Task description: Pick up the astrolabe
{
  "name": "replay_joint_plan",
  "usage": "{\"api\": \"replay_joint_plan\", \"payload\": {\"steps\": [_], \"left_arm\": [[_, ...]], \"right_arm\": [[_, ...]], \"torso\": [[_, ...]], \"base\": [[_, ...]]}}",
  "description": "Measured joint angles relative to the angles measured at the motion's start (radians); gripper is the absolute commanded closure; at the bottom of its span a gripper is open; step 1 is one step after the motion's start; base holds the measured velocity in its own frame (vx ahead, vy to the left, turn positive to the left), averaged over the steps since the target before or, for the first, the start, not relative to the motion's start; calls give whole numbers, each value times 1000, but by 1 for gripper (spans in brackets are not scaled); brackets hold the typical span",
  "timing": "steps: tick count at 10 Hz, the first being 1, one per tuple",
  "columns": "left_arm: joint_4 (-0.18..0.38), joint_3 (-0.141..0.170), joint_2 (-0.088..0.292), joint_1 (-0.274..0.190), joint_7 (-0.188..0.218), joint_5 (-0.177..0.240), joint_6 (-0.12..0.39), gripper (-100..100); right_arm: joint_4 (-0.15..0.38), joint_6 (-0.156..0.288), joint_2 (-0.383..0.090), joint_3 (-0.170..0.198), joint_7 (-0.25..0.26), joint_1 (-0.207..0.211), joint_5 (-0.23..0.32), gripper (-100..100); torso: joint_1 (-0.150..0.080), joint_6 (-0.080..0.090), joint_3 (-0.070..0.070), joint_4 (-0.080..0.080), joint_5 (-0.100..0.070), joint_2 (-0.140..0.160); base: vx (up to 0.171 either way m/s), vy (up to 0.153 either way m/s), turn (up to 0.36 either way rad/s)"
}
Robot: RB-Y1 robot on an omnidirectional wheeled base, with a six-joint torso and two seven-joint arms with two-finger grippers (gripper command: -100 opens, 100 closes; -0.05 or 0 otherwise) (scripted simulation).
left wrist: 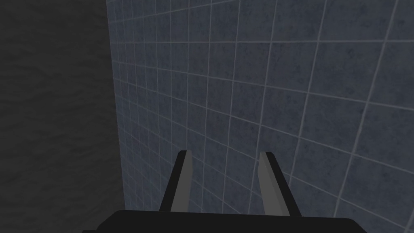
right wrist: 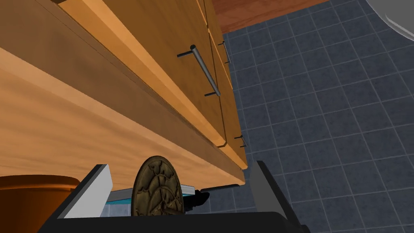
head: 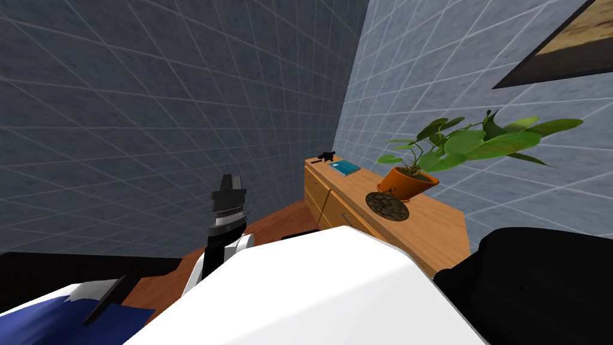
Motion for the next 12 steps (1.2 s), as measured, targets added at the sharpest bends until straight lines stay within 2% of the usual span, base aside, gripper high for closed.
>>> {"api": "replay_joint_plan", "payload": {"steps": [4,6,7,10,12], "left_arm": [[0,0,0,0,0,0,0,0],[0,0,0,0,0,0,0,0],[0,0,0,0,0,0,0,0],[0,0,0,0,0,0,0,0],[0,0,0,0,0,0,0,0]], "right_arm": [[13,-40,-33,-97,-20,84,23,-100],[14,-66,-53,-165,-39,150,31,-100],[19,-77,-59,-187,-42,166,36,-100],[18,-112,-87,-276,-63,257,54,-100],[23,-130,-103,-316,-71,306,56,-100]], "torso": [[0,0,-1,0,0,-1],[-1,-1,-3,-1,0,-5],[0,0,-2,-1,0,-4],[1,0,-4,-2,0,-8],[3,0,-2,-1,1,-4]], "base": [[69,-31,161],[114,-40,206],[102,-24,144],[135,-20,160],[95,6,117]]}}
